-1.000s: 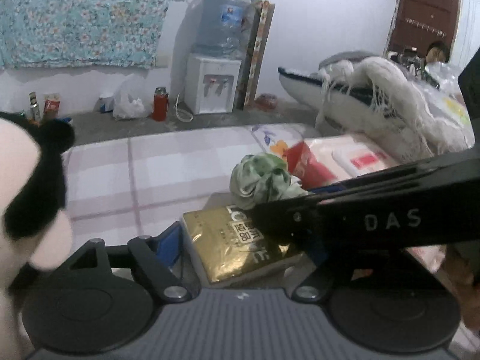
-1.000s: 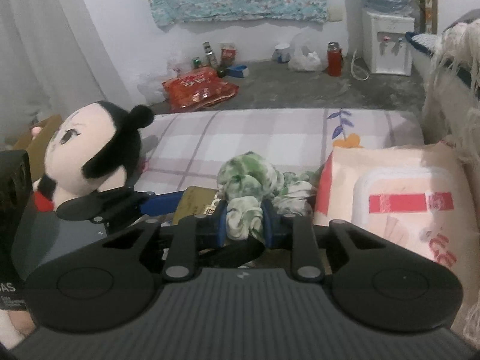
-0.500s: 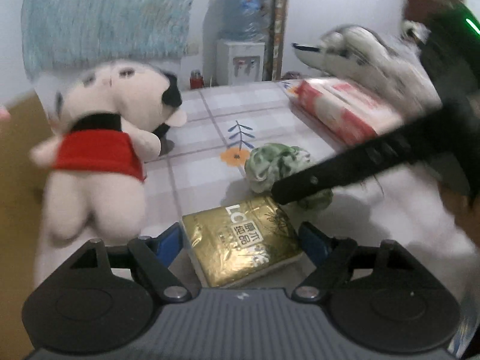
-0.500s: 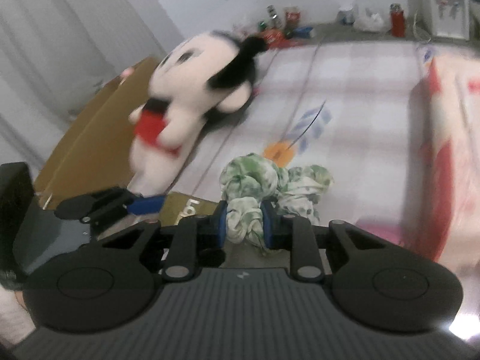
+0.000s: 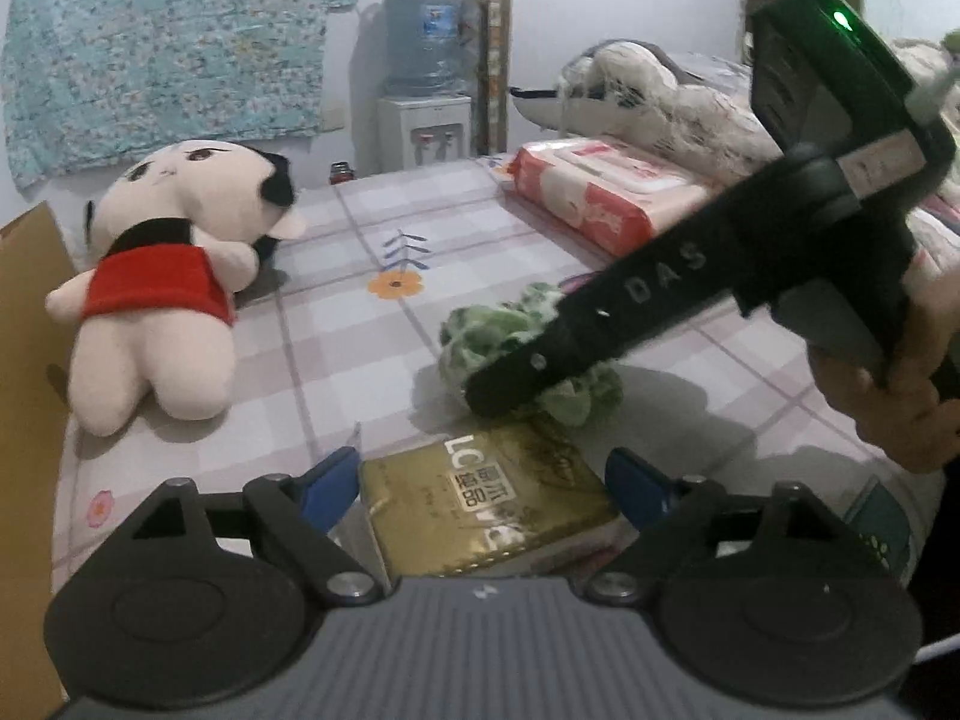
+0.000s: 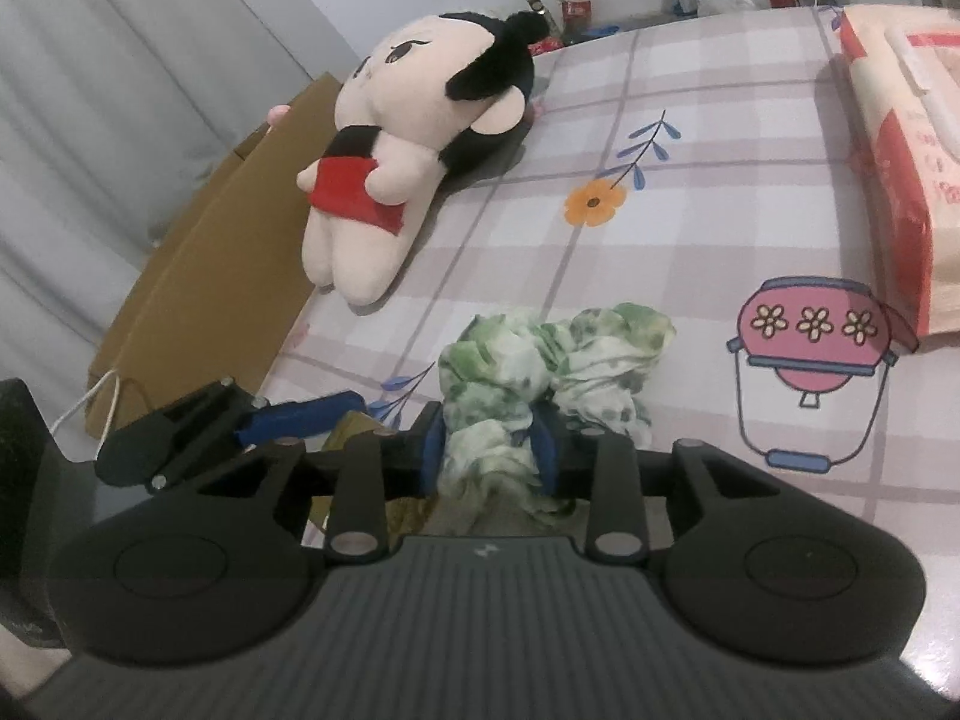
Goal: Organize soft objects
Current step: 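Grasp the green scrunchie with the right tool while the left tool grasps the gold box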
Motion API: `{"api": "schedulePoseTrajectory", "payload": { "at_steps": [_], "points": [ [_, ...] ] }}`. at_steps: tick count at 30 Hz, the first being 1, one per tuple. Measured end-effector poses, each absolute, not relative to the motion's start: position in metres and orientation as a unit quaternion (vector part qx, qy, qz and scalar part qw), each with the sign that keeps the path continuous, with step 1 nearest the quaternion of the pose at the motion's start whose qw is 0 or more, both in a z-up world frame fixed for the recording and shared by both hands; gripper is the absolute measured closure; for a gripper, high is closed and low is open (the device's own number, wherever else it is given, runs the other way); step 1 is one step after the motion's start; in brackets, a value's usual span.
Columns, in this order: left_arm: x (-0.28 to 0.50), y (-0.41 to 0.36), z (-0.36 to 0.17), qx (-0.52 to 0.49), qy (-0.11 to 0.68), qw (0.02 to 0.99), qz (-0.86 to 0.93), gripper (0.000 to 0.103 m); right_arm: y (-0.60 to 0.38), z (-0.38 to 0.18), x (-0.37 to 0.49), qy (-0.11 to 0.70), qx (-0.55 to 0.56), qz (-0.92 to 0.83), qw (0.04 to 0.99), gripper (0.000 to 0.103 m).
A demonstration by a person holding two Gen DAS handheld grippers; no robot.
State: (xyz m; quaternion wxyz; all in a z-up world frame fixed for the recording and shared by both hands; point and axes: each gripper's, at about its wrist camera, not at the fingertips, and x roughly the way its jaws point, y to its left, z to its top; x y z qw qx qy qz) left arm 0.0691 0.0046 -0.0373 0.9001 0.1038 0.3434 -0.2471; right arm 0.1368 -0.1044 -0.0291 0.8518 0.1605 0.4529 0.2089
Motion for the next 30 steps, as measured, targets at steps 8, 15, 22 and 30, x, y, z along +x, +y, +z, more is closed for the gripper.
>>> {"api": "schedulePoseTrajectory", "payload": {
  "at_steps": [8,15,22,30],
  "points": [
    [0.073,-0.002,-0.044,0.092,0.357,0.896,-0.247,0.019,-0.099,-0.028,0.134,0.446,0.136,0.204,0.861,0.073],
    [0.072,-0.008,-0.046,0.095,0.35,0.902,-0.234,0.021,-0.098,-0.029,0.133,0.44,0.131,0.201,0.865,0.073],
    [0.072,-0.011,-0.046,0.082,0.348,0.916,-0.182,0.021,-0.108,-0.029,0.136,0.435,0.14,0.181,0.871,0.073],
    [0.062,-0.005,-0.037,0.123,0.323,0.926,-0.154,0.002,-0.107,-0.027,0.136,0.429,0.114,0.165,0.881,0.072]
  ]
}}
